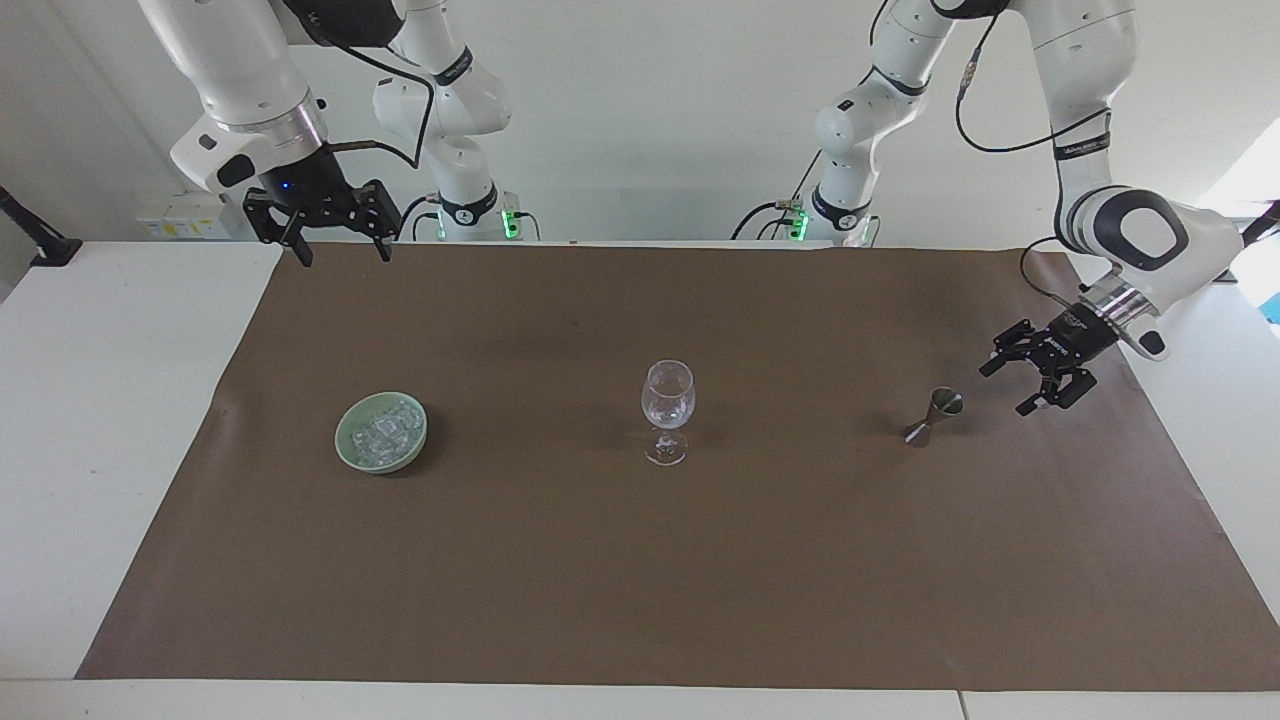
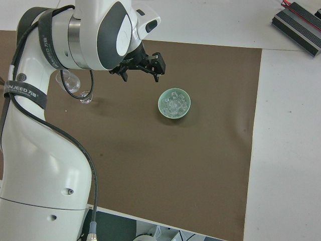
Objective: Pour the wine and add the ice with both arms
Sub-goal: 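Lower the jigger to the table and withdraw the left gripper, then move the right gripper over and down into the green ice cup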
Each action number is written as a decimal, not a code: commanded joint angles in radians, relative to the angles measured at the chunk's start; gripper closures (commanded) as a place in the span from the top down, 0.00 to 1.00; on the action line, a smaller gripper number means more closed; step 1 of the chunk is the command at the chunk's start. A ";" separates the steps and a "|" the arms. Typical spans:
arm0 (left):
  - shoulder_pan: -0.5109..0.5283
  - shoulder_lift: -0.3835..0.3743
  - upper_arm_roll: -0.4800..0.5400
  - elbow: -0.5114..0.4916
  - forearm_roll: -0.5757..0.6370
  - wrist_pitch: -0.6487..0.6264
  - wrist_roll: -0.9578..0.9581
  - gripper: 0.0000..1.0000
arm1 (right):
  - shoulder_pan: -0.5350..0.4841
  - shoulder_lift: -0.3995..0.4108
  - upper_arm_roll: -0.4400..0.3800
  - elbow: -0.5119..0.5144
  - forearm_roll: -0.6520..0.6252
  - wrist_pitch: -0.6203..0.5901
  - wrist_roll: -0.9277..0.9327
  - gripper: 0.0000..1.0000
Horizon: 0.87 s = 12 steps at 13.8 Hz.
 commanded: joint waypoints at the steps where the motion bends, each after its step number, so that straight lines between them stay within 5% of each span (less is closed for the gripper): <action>1: -0.004 -0.028 -0.002 0.044 0.147 -0.021 0.008 1.00 | -0.012 -0.015 0.009 -0.010 -0.007 -0.012 -0.026 1.00; 4: -0.035 -0.044 -0.008 0.112 0.296 -0.021 0.022 1.00 | -0.012 -0.015 0.009 -0.010 -0.007 -0.011 -0.026 1.00; 12: -0.060 -0.106 -0.014 0.177 0.438 -0.036 0.213 1.00 | -0.012 -0.015 0.009 -0.010 -0.007 -0.012 -0.026 1.00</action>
